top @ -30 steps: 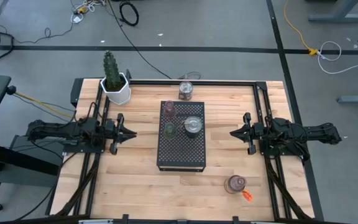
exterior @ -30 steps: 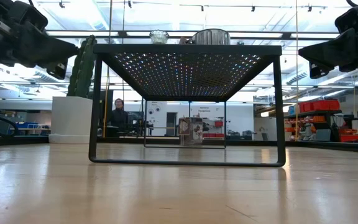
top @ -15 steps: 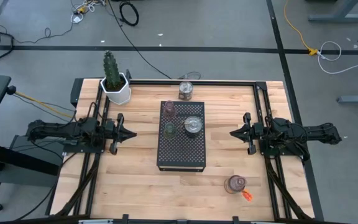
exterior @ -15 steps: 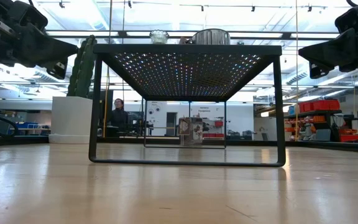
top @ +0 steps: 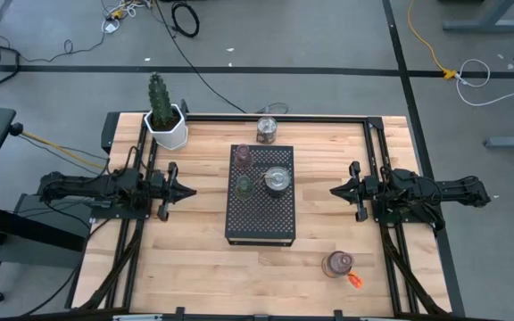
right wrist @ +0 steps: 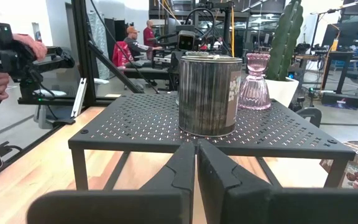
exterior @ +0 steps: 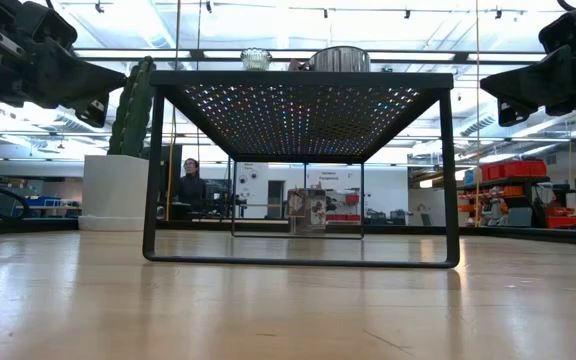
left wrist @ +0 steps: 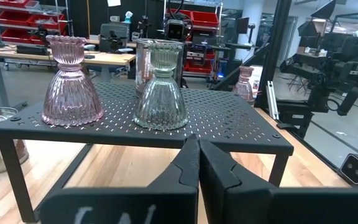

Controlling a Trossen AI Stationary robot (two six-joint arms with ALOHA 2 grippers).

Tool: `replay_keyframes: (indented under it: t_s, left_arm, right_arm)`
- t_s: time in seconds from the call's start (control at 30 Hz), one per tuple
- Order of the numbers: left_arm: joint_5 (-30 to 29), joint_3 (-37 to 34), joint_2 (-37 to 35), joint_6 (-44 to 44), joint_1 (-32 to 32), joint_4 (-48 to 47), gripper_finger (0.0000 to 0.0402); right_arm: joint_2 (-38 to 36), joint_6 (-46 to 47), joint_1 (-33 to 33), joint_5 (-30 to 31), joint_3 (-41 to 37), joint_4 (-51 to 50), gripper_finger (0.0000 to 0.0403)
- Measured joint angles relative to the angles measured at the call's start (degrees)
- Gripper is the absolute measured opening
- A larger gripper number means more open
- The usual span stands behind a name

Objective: Pick & Place candle stick holders
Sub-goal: Put the pink candle vase on the shelf

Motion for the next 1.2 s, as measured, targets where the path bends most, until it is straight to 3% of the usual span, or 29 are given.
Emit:
replay_keyframes:
  t_s: [1.2]
  left_arm:
    - [-2.6, 0.0, 0.0, 0.0, 0.0, 0.2, 0.0018]
  right_arm:
    - [0.0, 0.0, 0.0, 0.0, 0.0, 0.0, 0.0023]
